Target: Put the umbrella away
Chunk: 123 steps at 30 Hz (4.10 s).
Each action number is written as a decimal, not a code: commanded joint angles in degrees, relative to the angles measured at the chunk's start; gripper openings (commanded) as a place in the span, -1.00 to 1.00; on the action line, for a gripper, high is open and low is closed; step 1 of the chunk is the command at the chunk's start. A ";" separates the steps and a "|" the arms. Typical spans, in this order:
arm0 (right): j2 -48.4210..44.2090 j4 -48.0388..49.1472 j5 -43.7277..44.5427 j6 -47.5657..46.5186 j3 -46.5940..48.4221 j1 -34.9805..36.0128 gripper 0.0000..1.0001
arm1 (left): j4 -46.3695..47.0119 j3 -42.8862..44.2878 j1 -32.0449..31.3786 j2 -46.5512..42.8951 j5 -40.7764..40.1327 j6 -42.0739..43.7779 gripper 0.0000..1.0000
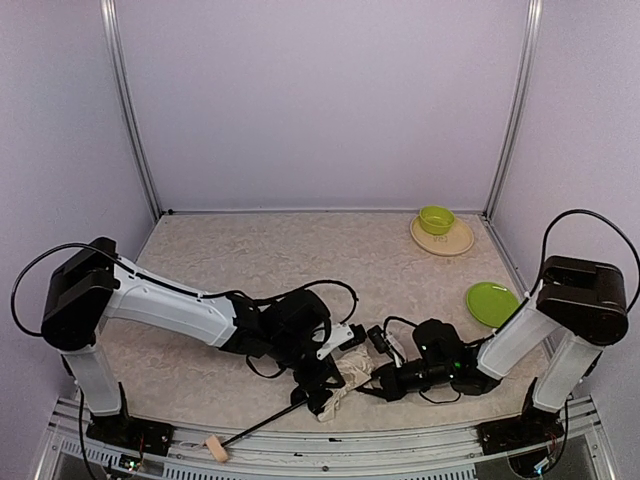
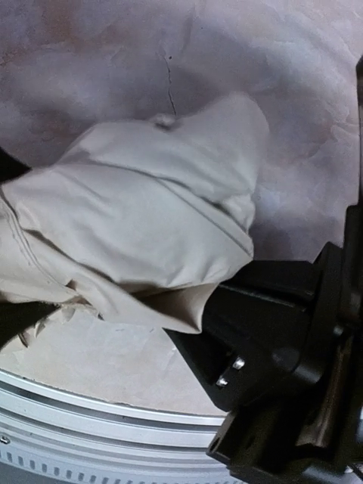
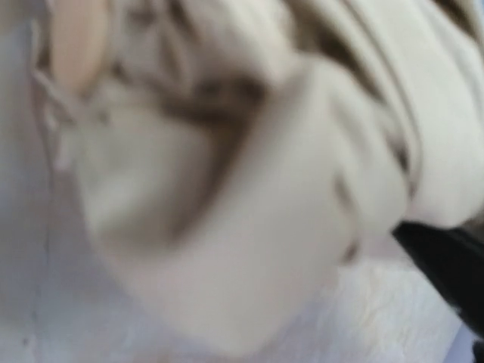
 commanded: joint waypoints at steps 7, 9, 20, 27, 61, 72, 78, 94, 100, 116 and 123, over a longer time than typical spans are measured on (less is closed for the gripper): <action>-4.68 -7.88 1.56 -4.07 -3.06 -0.50 -1.00 | 3.02 -5.17 10.75 -11.47 11.05 0.21 -0.99; -4.20 -7.60 1.65 -3.71 -3.80 -0.36 -1.00 | 3.72 -4.65 11.69 -14.14 11.64 1.11 -1.00; 2.38 -8.93 -0.22 -8.58 4.50 5.65 -1.00 | 11.68 -1.53 18.53 -21.10 9.06 -1.51 -1.00; 0.10 -8.14 -4.61 -13.14 8.86 10.57 -1.00 | 10.11 -1.41 17.36 -16.22 -0.49 3.01 -1.00; -20.83 0.67 8.78 -0.31 7.92 -0.10 -1.00 | 3.96 3.51 -0.74 11.51 -9.93 15.05 -0.54; -12.23 -0.82 12.41 9.00 1.95 -1.28 -1.00 | 8.17 3.41 2.88 9.11 0.17 13.72 0.98; -6.56 2.33 10.91 10.76 2.24 -1.25 -1.00 | 7.32 7.13 3.18 4.52 -1.15 14.23 0.98; -4.98 -0.05 9.91 11.06 1.80 -1.21 -1.00 | 10.82 -6.64 5.60 -4.24 -4.95 7.70 0.98; -5.61 -1.64 10.84 10.51 2.37 -0.53 -1.00 | 15.09 -8.10 4.08 -1.41 -2.73 -1.49 0.98; -3.17 -2.17 10.70 9.76 4.74 0.30 -1.00 | 20.28 -2.92 1.75 1.51 -2.24 -7.32 0.98; -3.11 -2.31 10.87 9.53 4.96 0.38 -1.00 | 22.03 -1.96 1.44 3.94 -3.89 -8.06 0.98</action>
